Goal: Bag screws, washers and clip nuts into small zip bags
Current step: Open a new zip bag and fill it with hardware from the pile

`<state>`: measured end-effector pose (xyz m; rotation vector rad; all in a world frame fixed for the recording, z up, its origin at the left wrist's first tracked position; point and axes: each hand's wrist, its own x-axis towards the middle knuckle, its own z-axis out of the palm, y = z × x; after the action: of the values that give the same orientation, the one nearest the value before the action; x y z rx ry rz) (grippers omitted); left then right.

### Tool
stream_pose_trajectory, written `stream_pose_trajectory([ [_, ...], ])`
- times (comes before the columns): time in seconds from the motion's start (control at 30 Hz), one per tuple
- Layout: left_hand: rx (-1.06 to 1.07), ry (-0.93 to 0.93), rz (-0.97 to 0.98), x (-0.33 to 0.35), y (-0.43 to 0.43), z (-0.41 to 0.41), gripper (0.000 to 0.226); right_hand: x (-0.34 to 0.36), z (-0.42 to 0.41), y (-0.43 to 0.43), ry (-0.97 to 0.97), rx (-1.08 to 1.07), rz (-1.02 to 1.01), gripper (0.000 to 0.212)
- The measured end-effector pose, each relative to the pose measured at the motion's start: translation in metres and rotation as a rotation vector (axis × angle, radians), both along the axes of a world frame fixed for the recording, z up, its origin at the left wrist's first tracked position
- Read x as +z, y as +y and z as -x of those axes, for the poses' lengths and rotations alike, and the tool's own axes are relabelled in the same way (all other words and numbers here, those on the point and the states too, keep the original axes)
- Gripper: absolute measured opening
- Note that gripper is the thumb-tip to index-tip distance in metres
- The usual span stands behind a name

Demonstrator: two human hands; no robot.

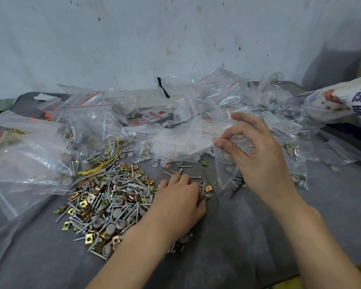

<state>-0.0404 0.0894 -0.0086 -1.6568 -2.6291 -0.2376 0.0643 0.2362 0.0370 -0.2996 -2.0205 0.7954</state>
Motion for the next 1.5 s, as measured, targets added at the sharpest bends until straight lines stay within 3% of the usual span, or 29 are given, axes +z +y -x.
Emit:
stream_pose_trajectory([
  [0.1, -0.002, -0.114, -0.061, 0.004, -0.002, 0.004, 0.023, 0.0, -0.001, 0.0, -0.005, -0.001, -0.002, 0.01],
  [0.23, 0.114, -0.509, -0.363, 0.017, -0.008, 0.018, 0.011, 0.001, -0.002, 0.001, -0.011, -0.004, -0.004, 0.011],
  [0.37, 0.179, -0.765, -0.664, 0.033, -0.013, 0.028, 0.01, 0.001, -0.002, 0.001, -0.016, 0.002, -0.003, 0.012],
  [0.47, 0.185, -0.855, -0.811, 0.045, -0.014, 0.03, 0.01, 0.001, 0.0, 0.0, -0.018, 0.012, -0.018, 0.009],
  [0.83, -0.007, -0.701, -1.009, 0.084, -0.01, 0.02, 0.02, -0.001, 0.006, -0.005, -0.035, 0.034, -0.056, 0.01],
  [1.07, -0.035, -0.573, -0.953, 0.08, 0.003, 0.014, 0.02, 0.001, 0.008, -0.01, -0.049, 0.047, -0.045, 0.01],
  [1.5, -0.093, -0.554, -0.83, 0.071, 0.01, 0.015, 0.015, -0.003, 0.009, -0.008, -0.073, 0.044, -0.051, 0.019],
])
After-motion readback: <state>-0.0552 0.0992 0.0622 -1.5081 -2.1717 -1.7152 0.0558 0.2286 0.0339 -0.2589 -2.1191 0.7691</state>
